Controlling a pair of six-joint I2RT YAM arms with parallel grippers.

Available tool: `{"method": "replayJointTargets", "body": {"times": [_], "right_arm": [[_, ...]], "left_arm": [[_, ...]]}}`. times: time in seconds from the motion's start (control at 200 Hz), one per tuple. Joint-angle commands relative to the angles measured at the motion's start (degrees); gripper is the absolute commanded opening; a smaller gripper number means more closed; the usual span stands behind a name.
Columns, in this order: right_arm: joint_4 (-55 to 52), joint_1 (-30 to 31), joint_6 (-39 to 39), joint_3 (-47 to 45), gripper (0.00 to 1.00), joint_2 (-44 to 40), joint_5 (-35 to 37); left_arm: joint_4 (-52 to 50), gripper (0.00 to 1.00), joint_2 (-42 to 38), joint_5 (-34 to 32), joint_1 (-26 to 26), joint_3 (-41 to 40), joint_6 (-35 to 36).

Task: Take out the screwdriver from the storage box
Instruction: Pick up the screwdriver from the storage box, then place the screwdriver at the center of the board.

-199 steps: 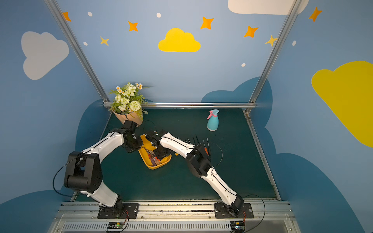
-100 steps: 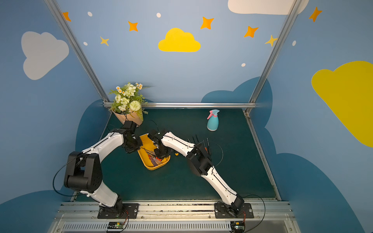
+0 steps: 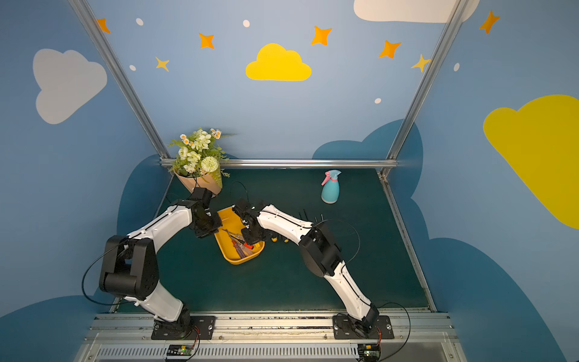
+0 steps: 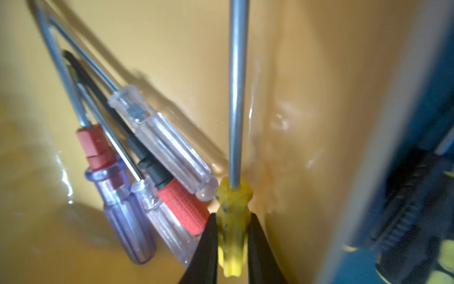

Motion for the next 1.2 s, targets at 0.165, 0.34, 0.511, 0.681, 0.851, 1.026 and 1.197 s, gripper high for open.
{"method": "replayJointTargets", "body": {"times": [0.165,0.34,0.511,0.681,0.851,1.026,1.197], "right_arm": [[3.64,-0.95,-1.99,-1.66,0.0,-5.92,3.41],[5.61,-1.38,-1.73,-3.28,0.0,-8.98,3.79],[7.43,-2.68,-1.07,-4.62,0.0,-11.62,2.1],[6.35,-4.55,-1.04,-4.71,0.0,-10.83,1.71],[4.07,-6.12,-2.81,-3.25,0.0,-6.9,-1.65],[-2.94,-6.83,-3.5,3.98,0.0,0.06,-3.54],[-6.33,-7.05,-4.05,8.25,0.0,4.85,-6.36]], "left_arm": [[-1.85,0.03,-0.64,0.83,0.39,0.25,1.9],[-1.92,0.03,-0.66,0.27,0.66,-0.22,2.21],[-2.12,0.03,-1.35,0.12,1.37,-0.74,2.43],[-2.6,0.02,-2.52,0.12,2.56,-1.16,2.95],[-2.97,0.02,-3.77,0.19,3.75,-1.56,3.31],[-3.2,0.02,-4.6,0.47,4.61,-1.86,3.72],[-3.26,0.03,-4.92,0.64,4.9,-2.21,3.74]]}}
